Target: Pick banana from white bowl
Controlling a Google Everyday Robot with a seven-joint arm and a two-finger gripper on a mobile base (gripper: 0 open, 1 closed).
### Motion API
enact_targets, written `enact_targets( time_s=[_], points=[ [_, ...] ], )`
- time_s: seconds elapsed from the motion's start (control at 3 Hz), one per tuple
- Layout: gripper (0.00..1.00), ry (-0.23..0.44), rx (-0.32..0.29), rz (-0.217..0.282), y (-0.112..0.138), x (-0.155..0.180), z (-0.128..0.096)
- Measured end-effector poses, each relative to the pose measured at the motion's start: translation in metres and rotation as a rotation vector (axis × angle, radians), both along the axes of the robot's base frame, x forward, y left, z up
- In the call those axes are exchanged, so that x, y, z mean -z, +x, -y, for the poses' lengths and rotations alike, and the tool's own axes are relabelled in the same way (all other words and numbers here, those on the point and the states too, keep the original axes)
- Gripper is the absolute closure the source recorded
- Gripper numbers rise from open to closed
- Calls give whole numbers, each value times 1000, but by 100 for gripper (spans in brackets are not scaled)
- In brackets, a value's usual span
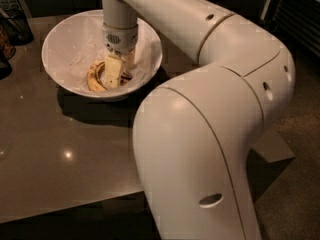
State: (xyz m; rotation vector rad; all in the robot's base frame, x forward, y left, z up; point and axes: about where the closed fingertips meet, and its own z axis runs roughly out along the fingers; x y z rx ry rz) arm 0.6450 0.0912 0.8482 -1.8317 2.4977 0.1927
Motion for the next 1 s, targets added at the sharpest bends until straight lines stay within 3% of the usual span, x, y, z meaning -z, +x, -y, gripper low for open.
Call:
enact_targets(
  time_s=[1.0],
  points=[
    [96, 26, -27, 72, -2, -19, -11]
  ],
)
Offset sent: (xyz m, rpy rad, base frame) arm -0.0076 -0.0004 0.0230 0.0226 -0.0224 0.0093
